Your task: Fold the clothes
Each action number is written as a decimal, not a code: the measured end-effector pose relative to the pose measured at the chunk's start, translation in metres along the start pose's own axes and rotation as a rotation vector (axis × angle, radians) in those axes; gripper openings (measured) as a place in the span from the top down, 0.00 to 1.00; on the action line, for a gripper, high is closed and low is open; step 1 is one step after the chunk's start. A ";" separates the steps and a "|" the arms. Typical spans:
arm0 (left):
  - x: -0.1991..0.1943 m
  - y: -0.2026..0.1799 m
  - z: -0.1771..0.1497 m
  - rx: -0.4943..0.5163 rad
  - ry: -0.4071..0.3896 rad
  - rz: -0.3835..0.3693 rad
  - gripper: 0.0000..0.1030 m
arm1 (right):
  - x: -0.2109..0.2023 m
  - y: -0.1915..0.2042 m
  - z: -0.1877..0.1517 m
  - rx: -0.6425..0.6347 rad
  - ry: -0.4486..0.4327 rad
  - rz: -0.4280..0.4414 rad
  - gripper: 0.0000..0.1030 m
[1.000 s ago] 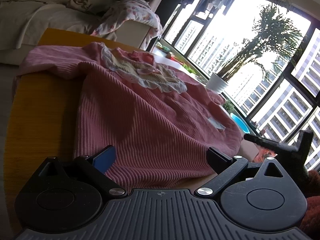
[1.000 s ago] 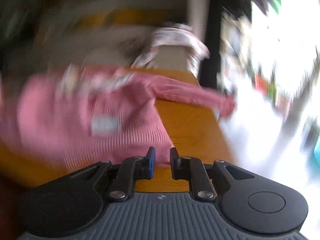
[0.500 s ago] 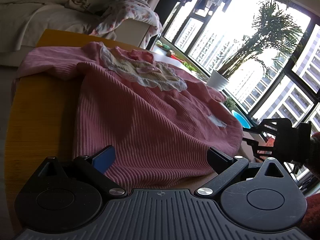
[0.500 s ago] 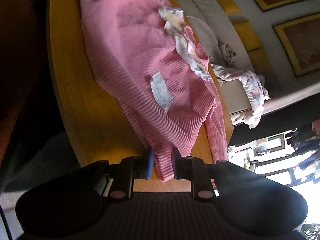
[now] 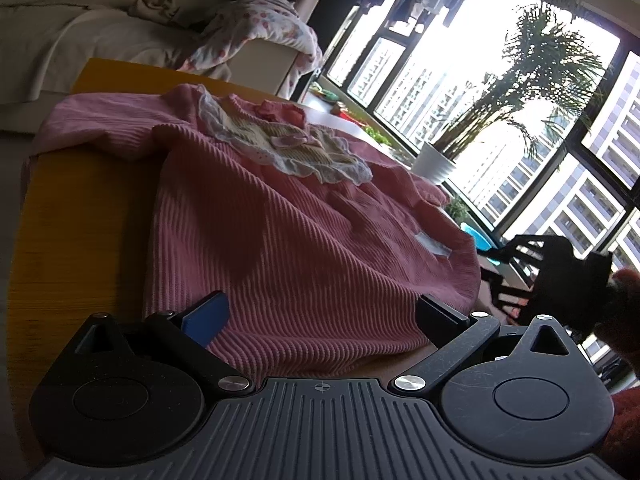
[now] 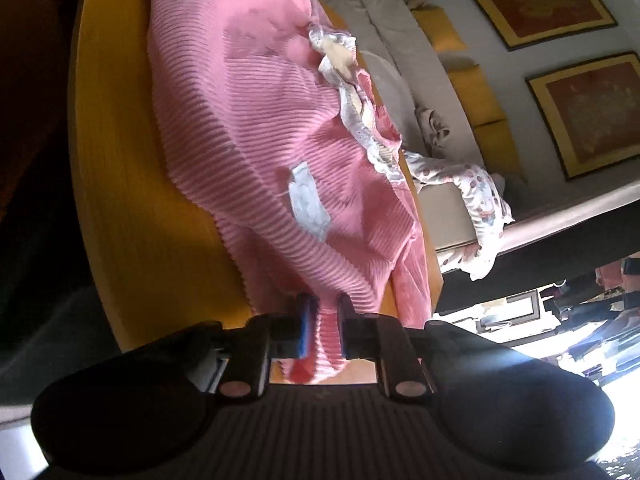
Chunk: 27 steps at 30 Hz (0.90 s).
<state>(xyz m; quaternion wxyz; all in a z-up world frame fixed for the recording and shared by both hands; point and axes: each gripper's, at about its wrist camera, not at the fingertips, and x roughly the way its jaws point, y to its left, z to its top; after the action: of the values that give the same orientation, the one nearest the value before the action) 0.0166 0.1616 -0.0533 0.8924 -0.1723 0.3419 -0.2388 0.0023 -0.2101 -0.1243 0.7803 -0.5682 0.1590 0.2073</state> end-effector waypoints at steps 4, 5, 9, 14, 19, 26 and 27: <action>0.000 -0.001 0.002 -0.006 0.008 0.006 0.01 | -0.024 -0.021 -0.002 0.130 -0.046 -0.103 0.99; -0.001 -0.001 0.002 -0.011 0.009 0.008 0.01 | -0.032 -0.029 -0.003 0.176 -0.047 -0.124 0.99; -0.005 0.001 0.004 -0.020 0.006 0.025 0.01 | -0.051 -0.037 -0.018 0.288 -0.011 -0.155 0.99; -0.020 0.004 0.004 -0.002 0.002 0.078 0.01 | -0.060 -0.020 -0.046 0.402 0.069 -0.097 1.00; -0.044 0.006 0.010 -0.017 -0.054 0.089 0.01 | -0.069 -0.026 -0.062 0.600 0.061 -0.072 0.94; -0.018 -0.021 0.032 0.004 -0.081 -0.073 0.01 | -0.044 -0.068 -0.026 0.938 -0.206 0.135 0.14; -0.009 -0.023 0.032 0.007 -0.064 -0.081 0.01 | -0.035 -0.073 -0.020 0.994 -0.240 0.192 0.11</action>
<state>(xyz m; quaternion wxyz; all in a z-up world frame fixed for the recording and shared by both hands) 0.0260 0.1517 -0.0149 0.8930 -0.1905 0.3052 -0.2705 0.0088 -0.2539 -0.0539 0.9460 -0.0844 0.1993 0.2413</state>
